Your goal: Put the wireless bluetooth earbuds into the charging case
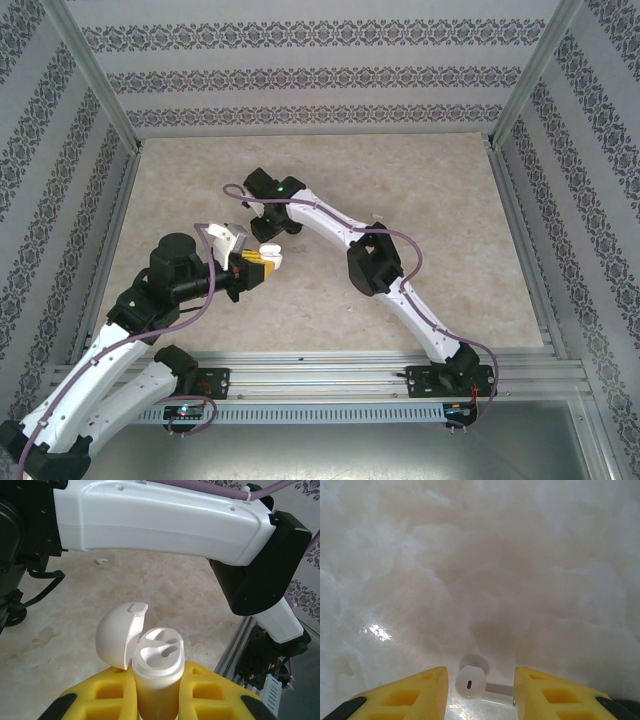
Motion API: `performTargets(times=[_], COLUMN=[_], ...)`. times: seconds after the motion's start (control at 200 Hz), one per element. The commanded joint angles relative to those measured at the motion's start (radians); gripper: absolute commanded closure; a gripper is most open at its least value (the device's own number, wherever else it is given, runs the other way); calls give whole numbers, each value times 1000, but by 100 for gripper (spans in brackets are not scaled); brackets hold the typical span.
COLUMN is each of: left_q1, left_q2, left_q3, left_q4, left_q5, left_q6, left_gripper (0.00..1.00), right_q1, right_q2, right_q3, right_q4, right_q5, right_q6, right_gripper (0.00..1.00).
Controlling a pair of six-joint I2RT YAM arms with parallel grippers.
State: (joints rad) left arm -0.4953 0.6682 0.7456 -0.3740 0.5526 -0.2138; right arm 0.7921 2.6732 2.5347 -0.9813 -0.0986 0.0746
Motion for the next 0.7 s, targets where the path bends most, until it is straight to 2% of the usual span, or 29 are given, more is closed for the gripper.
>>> performTargets(times=[0.0,0.245,0.46,0.694], left_q1=[12,12,12,12], left_q2=[-6,-25,-34,-53], left_q3=[-3,-8,-10,-16], left_q4=[35,34,41,42], left_q5=[25,19,22,25], left_q6=[4,-6,-21,-37], left_gripper=[100,100,100,100], right_q1=[14,19,21,22], right_q2=[17,27,20,-56], right_q3=[-18,-21,-21,-89], right_q4=[-27,-65,-96,-118], right_q5=[-16,-3,-1,-28], right_q6=[-12,-22,-12,50], right_gripper=[61,67,77,83])
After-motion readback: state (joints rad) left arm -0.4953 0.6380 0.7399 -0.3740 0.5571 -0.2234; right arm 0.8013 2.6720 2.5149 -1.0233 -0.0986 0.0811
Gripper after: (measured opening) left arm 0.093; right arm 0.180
